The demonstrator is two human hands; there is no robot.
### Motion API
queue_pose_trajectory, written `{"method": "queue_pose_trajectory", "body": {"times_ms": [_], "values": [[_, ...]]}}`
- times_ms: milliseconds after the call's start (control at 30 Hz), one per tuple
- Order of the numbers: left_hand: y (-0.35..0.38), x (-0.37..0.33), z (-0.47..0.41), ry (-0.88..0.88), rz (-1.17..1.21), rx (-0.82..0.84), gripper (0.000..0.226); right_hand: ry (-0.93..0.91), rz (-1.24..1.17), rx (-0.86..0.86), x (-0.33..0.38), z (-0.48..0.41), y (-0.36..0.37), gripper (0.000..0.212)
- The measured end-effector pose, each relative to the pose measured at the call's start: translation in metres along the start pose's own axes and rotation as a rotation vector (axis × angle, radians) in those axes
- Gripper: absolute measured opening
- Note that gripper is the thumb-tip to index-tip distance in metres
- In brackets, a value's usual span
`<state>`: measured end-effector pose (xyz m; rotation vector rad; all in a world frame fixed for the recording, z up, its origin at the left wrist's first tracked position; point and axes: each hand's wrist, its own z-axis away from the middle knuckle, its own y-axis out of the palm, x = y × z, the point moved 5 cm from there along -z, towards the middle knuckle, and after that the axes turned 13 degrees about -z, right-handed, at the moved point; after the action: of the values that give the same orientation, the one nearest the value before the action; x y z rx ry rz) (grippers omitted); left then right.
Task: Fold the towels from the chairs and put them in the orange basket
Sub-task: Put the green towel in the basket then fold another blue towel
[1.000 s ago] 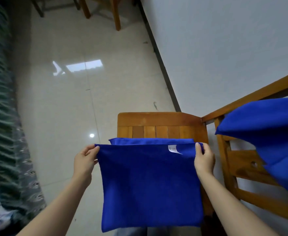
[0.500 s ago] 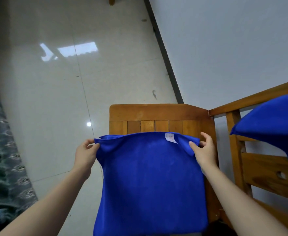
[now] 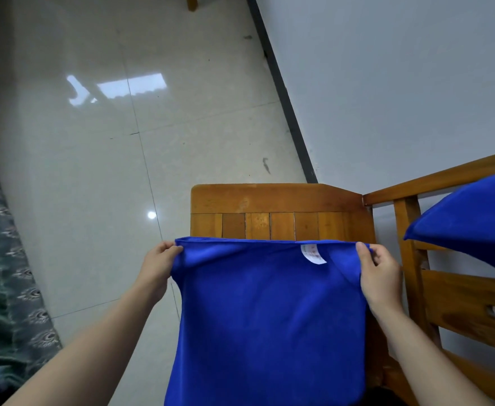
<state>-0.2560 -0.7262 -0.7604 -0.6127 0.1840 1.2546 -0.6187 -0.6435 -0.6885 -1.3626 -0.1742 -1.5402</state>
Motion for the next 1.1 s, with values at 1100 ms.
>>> {"method": "queue_pose_trajectory", "body": {"times_ms": [1100], "values": [[0.006, 0.039, 0.06, 0.129, -0.418, -0.041, 0.067, 0.166, 0.228, 0.112, -0.031, 0.067, 0.006, 0.054]]}}
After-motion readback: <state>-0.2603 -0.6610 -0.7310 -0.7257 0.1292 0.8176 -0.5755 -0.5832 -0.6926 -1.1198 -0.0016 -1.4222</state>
